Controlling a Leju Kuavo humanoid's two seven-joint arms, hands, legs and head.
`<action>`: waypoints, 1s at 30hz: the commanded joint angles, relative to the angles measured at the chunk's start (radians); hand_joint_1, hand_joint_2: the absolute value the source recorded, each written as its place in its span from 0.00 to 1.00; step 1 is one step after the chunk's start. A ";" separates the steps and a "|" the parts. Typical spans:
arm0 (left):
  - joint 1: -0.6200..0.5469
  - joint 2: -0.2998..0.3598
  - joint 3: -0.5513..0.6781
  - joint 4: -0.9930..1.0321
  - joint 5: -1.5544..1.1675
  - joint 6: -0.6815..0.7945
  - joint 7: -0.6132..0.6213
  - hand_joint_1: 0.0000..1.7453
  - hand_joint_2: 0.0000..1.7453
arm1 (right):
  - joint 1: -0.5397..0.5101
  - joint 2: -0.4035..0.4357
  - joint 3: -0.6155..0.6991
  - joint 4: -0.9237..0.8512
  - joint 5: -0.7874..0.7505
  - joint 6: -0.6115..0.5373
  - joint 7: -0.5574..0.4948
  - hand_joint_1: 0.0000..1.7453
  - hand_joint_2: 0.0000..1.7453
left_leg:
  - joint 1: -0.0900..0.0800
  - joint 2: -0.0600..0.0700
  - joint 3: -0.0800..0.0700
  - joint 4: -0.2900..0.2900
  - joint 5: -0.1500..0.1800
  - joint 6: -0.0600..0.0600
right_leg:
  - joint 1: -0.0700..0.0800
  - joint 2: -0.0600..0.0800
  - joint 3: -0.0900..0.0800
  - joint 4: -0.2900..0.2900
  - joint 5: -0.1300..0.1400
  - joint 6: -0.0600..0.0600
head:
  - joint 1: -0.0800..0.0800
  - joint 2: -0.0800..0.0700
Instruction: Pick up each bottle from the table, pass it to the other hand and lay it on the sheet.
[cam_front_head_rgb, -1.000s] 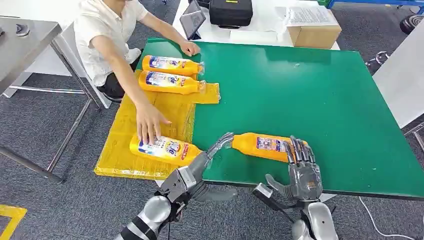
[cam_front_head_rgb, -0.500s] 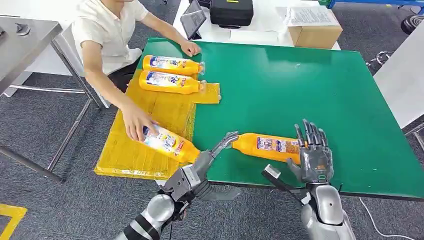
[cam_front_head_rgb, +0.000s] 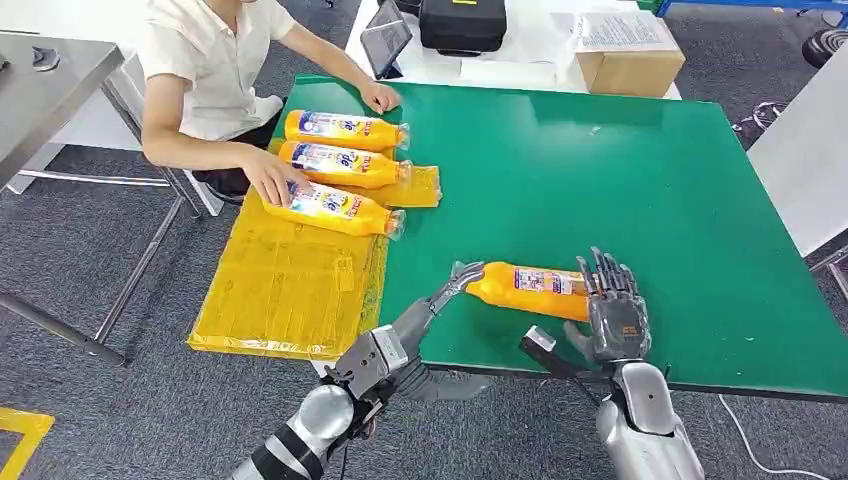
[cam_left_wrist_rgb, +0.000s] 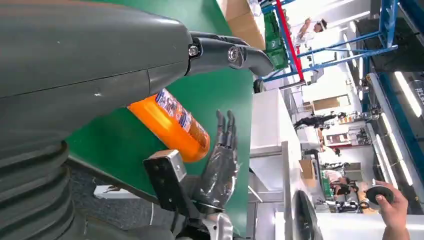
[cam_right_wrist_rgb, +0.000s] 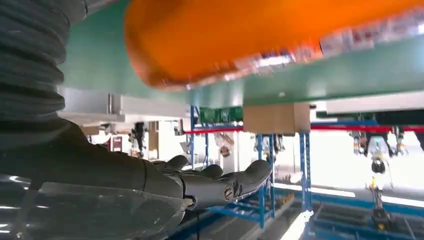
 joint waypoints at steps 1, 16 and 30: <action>-0.036 0.013 -0.024 0.066 0.003 0.001 0.006 0.00 1.00 | -0.056 0.005 0.019 0.141 -0.006 -0.001 -0.004 0.00 1.00 | 0.001 0.003 0.005 -0.001 -0.002 -0.002 | 0.001 0.003 0.005 -0.001 -0.001 -0.002 | 0.000 0.000; -0.056 0.010 -0.030 0.108 -0.022 0.053 0.020 0.00 1.00 | -0.084 -0.008 0.037 0.248 -0.005 -0.001 0.015 0.00 1.00 | 0.001 0.002 0.007 -0.001 -0.002 -0.003 | 0.001 0.003 0.007 -0.002 -0.001 -0.003 | 0.000 0.000; -0.057 0.009 -0.022 0.119 -0.024 0.058 0.026 0.00 1.00 | -0.176 -0.084 0.108 0.498 0.002 -0.001 0.137 0.85 1.00 | 0.001 -0.001 0.005 -0.001 0.000 -0.001 | 0.001 -0.001 0.006 -0.002 -0.001 -0.002 | 0.000 0.000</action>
